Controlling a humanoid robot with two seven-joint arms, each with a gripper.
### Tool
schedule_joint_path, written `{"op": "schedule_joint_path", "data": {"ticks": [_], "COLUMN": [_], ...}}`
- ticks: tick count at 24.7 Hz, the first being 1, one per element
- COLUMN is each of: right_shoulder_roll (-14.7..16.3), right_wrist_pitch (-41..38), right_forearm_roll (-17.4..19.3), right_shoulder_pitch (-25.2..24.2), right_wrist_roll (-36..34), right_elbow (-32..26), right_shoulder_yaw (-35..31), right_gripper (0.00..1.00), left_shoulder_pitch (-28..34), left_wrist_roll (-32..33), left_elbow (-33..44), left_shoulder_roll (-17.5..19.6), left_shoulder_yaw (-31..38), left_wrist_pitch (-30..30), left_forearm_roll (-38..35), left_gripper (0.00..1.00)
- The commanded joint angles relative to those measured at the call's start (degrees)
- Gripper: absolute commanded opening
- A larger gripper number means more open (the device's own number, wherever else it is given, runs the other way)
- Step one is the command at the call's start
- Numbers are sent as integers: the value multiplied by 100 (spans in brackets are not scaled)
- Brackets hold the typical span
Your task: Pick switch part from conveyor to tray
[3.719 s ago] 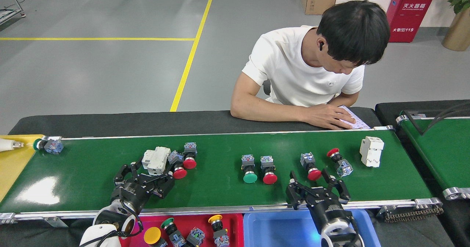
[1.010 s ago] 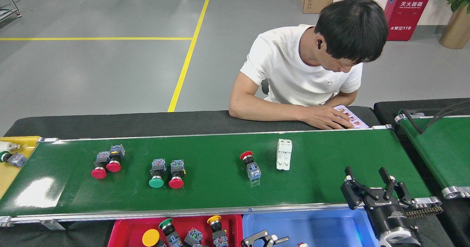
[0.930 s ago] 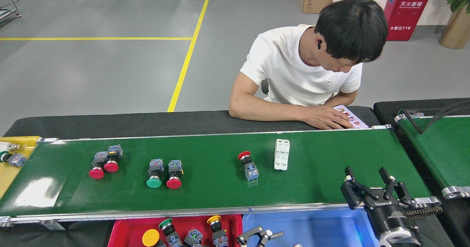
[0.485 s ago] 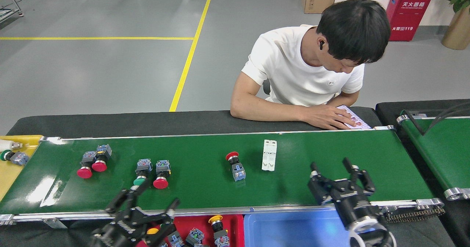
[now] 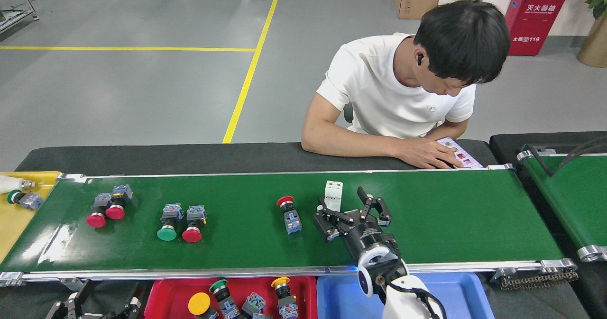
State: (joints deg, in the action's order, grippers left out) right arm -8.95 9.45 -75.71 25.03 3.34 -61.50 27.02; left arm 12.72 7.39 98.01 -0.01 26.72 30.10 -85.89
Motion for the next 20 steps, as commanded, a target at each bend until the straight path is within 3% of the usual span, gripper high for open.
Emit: {"op": "schedule_joint_path", "data": {"ticks": [1,3,4,5,10,13,17,20], "right_shoulder_roll": [-37,-28,-19,-2,16,112,666,1360], "right_wrist_pitch": [74,-145,-392,-664,-866,-1130,-1640,-2272], "right_forearm_roll": [30,162,276,399,557,566,865,1287], "right_shoulder_pitch": [134,134,134,134,143,72,-429,-1096], "right_wrist_roll": [-18,-53,-44,-44,-53,-44,17,96], "right_elbow": [-11,7,7,-2,-90,-406,-1479,-2498], "right_shoulder_yaw": [119,128,119,84,66,22,-241,-531], "right_gripper": [77,34,19,11,9,10,11,12], "left_shoulder_pitch": [-350,-841,-1009,-1193,-1844,-1975,-2019,-2107], "left_wrist_roll": [87,96,105,105,105,105,105,105], "left_elbow": [-195,-730,-924,-1153,-2111,-2322,-2304,-2383], "left_shoulder_roll": [19,45,63,115,590,669,660,660], "left_shoulder_yaw": [-211,-422,-457,-466,-475,-510,-537,-633], "left_wrist_pitch": [-321,-523,-549,-549,-725,-734,-725,-778], "left_forearm_roll": [-192,-359,-367,-376,-403,-403,-403,-403], "left_gripper": [100,100,100,100,100,100,100,100]}}
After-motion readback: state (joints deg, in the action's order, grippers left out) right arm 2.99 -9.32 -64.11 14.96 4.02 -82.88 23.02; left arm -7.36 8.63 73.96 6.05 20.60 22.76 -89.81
